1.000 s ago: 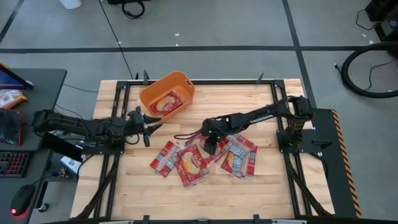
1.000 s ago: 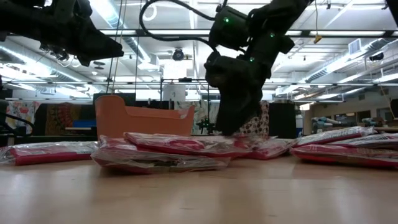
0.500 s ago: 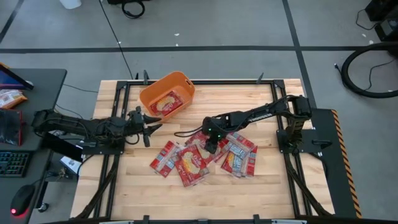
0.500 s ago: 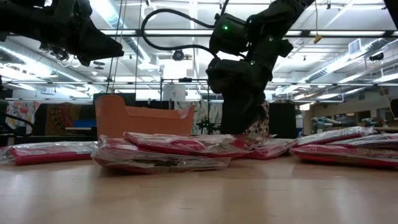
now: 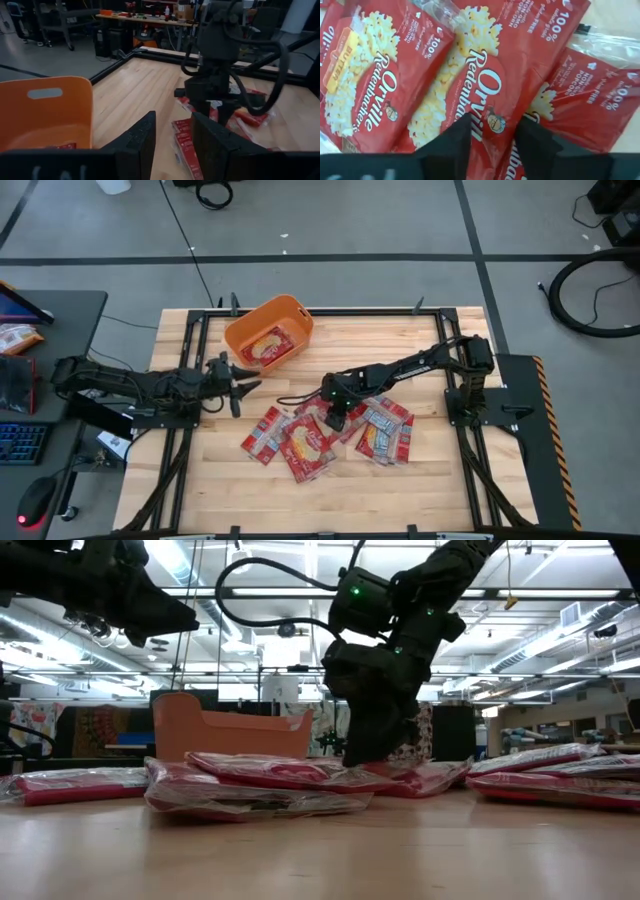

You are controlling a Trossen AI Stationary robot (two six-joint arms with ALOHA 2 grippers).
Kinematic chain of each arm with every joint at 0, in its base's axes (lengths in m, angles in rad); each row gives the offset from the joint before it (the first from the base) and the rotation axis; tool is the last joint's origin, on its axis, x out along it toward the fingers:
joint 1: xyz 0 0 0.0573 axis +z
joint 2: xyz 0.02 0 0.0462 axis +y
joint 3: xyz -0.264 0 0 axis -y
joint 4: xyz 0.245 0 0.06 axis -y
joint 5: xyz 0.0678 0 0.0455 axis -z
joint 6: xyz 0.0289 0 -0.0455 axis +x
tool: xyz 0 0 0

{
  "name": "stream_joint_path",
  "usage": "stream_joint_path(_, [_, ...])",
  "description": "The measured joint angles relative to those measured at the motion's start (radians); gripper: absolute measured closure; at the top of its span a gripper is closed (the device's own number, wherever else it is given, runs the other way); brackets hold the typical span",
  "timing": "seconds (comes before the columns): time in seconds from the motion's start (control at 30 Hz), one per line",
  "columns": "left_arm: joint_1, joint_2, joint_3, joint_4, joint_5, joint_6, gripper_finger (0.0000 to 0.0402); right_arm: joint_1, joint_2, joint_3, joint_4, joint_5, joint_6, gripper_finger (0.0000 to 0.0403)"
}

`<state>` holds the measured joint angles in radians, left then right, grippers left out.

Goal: Sort popcorn bags into baskets
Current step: Put the red popcorn bag into the orange bin

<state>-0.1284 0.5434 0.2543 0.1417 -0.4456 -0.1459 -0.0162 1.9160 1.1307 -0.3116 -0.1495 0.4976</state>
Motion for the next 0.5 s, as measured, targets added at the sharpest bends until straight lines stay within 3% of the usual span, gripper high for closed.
stream_joint_path(0.27, [0.000,0.000,0.000,-0.005,0.006,0.001,0.0273,0.001,-0.049,-0.006,-0.007,0.053,-0.003,0.0384])
stream_joint_path(0.5, [0.000,0.000,0.000,-0.005,0.006,0.001,0.0273,-0.010,-0.119,-0.007,-0.011,0.073,-0.026,0.0372])
